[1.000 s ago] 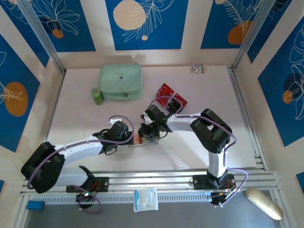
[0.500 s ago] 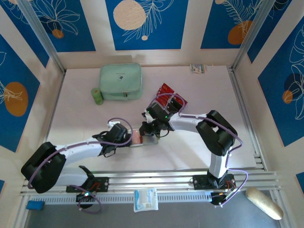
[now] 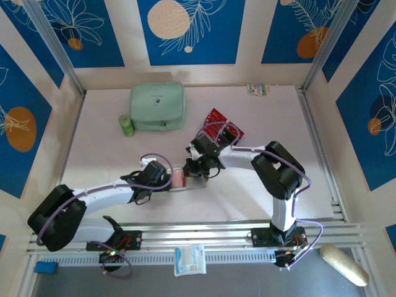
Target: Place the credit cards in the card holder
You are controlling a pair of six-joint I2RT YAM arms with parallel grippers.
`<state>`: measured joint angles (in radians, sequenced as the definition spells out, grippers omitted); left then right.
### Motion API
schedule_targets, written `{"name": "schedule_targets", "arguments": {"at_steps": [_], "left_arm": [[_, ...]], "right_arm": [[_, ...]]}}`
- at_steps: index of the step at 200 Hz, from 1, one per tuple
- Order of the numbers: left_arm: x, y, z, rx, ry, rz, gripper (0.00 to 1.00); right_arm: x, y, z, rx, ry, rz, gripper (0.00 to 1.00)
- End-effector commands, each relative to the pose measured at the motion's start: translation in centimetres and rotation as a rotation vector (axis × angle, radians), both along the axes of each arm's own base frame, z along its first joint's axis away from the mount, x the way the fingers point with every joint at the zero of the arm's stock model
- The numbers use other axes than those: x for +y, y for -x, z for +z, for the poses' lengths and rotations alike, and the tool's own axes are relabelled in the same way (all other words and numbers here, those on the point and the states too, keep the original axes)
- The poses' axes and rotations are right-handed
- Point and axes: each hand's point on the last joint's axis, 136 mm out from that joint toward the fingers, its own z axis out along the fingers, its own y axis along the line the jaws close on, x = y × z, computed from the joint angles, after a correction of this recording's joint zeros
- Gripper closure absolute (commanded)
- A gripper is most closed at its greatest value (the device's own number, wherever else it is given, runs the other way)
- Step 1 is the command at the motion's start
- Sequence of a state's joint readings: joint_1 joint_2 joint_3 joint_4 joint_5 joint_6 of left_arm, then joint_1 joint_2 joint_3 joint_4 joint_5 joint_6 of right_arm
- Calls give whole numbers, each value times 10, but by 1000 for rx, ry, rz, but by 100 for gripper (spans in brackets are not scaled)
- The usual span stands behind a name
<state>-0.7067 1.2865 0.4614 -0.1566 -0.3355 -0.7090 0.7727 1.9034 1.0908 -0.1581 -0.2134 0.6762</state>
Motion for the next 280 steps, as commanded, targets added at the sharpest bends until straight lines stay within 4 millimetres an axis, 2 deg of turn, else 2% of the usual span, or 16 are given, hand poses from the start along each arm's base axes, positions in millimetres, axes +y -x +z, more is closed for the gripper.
{"name": "schedule_targets", "arguments": {"at_steps": [1, 31, 95, 125, 172, 202, 222, 252, 280], "left_arm": [[6, 3, -9, 33, -8, 23, 0], [3, -1, 2, 14, 9, 19, 0], [-13, -16, 38, -49, 90, 4, 0], [-23, -17, 38, -36, 126, -20, 0], [-29, -15, 19, 11, 129, -39, 0], [-27, -12, 9, 32, 114, -36, 0], [-26, -11, 5, 38, 107, -35, 0], [-27, -12, 6, 37, 109, -37, 0], [-27, -14, 9, 28, 110, -37, 0]], "right_arm": [[10, 9, -3, 17, 4, 48, 99], [13, 11, -6, 25, 4, 44, 99], [15, 12, -8, 43, 0, 32, 99], [16, 11, 0, 35, -15, 35, 98], [11, 5, 26, -4, -43, 26, 96], [-7, 0, 33, -31, -21, 0, 88], [-25, -5, 33, -45, 7, -30, 78], [-57, -12, 38, -102, 79, -79, 67], [-85, -14, 42, -160, 162, -112, 60]]}}
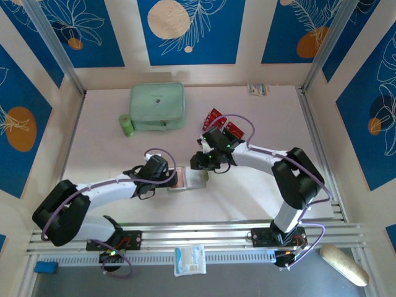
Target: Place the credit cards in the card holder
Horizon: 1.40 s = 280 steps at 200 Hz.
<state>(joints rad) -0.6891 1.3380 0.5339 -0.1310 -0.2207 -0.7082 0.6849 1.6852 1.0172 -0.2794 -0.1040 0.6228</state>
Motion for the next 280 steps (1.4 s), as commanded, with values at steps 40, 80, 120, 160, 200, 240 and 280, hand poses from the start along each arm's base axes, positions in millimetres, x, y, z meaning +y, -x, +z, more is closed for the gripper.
{"name": "schedule_targets", "arguments": {"at_steps": [40, 80, 120, 160, 200, 240, 280], "left_arm": [[-1, -4, 4, -5, 2, -5, 0], [-3, -7, 7, -5, -3, -11, 0], [-5, -8, 11, -9, -2, -17, 0], [-7, -10, 14, -14, 9, -21, 0], [-6, -9, 12, -11, 6, -19, 0], [-2, -5, 4, 2, -8, -13, 0], [4, -2, -4, 9, -35, -5, 0]], "right_arm": [[-46, 5, -16, -25, 168, -33, 58], [-41, 5, -30, 2, 160, -35, 60], [-51, 5, -35, 10, 164, -53, 93], [-69, 4, -29, 7, 151, -101, 100], [-77, 12, -25, 16, 132, -112, 93], [-72, 10, -7, -9, 91, -117, 72], [-48, 6, 18, -45, 31, -65, 91]]}}
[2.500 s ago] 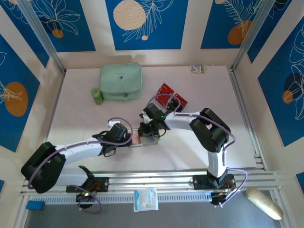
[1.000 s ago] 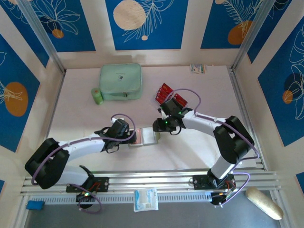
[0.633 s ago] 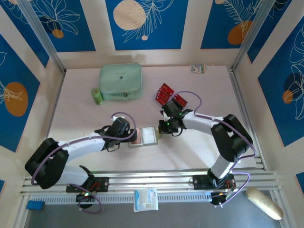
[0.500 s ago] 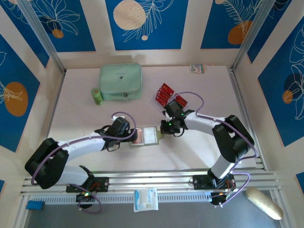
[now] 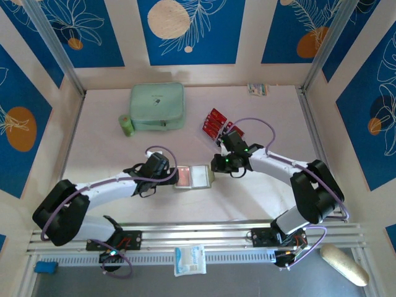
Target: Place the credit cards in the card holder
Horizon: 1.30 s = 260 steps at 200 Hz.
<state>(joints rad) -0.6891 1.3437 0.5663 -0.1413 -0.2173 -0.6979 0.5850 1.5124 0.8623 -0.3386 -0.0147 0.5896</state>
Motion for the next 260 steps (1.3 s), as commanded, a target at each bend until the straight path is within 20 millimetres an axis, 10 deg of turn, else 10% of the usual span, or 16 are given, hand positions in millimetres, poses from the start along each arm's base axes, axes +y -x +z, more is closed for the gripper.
{"name": "schedule_targets", "arguments": {"at_steps": [1, 97, 260], "left_arm": [[10, 4, -12, 22, -43, 6, 0], [16, 5, -23, 31, -83, 11, 0], [16, 6, -22, 30, -75, 10, 0]], "right_arm": [[21, 2, 21, -15, -62, 56, 92], [93, 6, 5, 24, -122, 182, 100], [109, 13, -28, 100, -116, 196, 100]]}}
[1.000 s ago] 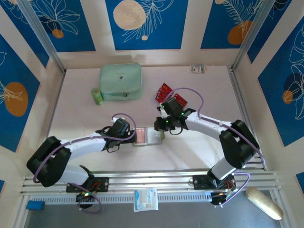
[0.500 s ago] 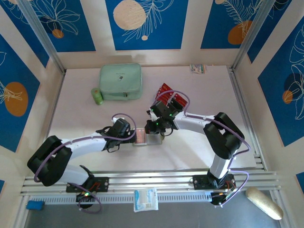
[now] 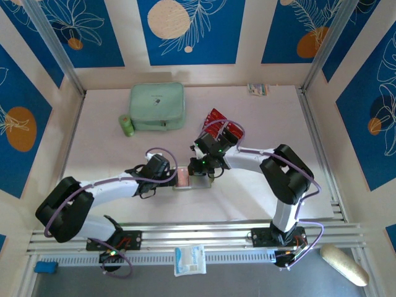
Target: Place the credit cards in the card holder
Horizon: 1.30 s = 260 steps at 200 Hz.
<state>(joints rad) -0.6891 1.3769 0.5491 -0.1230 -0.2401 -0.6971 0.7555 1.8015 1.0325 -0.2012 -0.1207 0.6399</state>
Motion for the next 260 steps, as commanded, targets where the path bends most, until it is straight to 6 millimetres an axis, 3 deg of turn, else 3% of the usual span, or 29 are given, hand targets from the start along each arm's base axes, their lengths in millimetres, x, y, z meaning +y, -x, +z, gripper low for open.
{"name": "schedule_targets", "arguments": {"at_steps": [1, 95, 135, 170, 207, 260], "left_arm": [[9, 4, -10, 19, -39, -1, 0], [8, 3, -7, 14, -29, 0, 0], [0, -2, 14, -18, 17, -7, 0], [-12, -9, 36, -47, 75, -19, 0], [-28, -15, 55, -60, 146, -42, 0], [-55, -23, 84, -92, 234, -81, 0]], "right_arm": [[12, 4, -2, 32, -22, 17, 100], [20, 10, -10, 63, -27, 27, 100], [20, 9, -6, 59, -33, 25, 100], [20, 5, 13, 29, -55, 28, 100], [9, -4, 29, -11, -57, 10, 100], [-25, -18, 22, -15, -24, -46, 100]]}}
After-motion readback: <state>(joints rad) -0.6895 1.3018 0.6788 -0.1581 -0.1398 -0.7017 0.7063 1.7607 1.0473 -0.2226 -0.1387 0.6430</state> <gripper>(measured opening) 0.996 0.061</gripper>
